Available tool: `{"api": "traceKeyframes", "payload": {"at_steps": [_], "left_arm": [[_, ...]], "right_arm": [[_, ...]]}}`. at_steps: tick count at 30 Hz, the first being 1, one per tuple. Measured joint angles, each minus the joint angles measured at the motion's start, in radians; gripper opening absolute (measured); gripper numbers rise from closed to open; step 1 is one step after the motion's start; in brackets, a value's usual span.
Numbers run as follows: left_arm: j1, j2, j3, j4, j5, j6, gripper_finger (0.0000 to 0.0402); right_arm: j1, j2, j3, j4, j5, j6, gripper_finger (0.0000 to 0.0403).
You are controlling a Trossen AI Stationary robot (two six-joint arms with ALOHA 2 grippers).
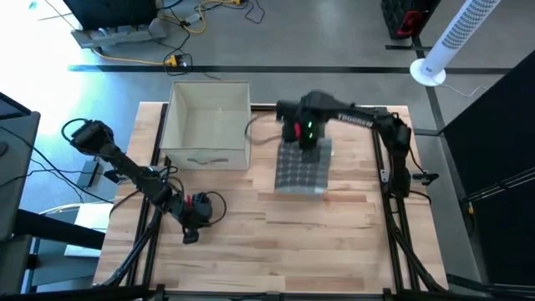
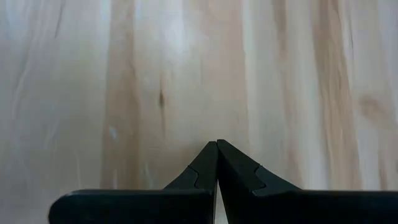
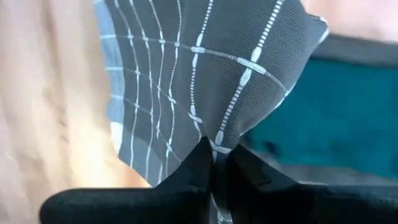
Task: Fold towel
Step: Stack the folded gray patterned towel on top of the green towel
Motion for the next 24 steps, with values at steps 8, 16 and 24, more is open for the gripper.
{"api": "traceKeyframes", "payload": {"at_steps": [8, 16, 24], "left_arm": [[0.053, -0.005, 0.0, 0.002, 0.002, -0.058, 0.0], [0.09, -0.005, 0.0, 0.008, 0.072, -0.087, 0.0], [0.1, -0.005, 0.0, 0.008, 0.09, -0.113, 0.0]], "right_arm": [[-0.245, 0.001, 0.029, 0.015, -0.002, -0.243, 0.0013], [-0.355, 0.065, 0.029, 0.162, -0.007, -0.389, 0.0013], [-0.366, 0.152, 0.029, 0.246, 0.112, -0.378, 0.0015]]}}
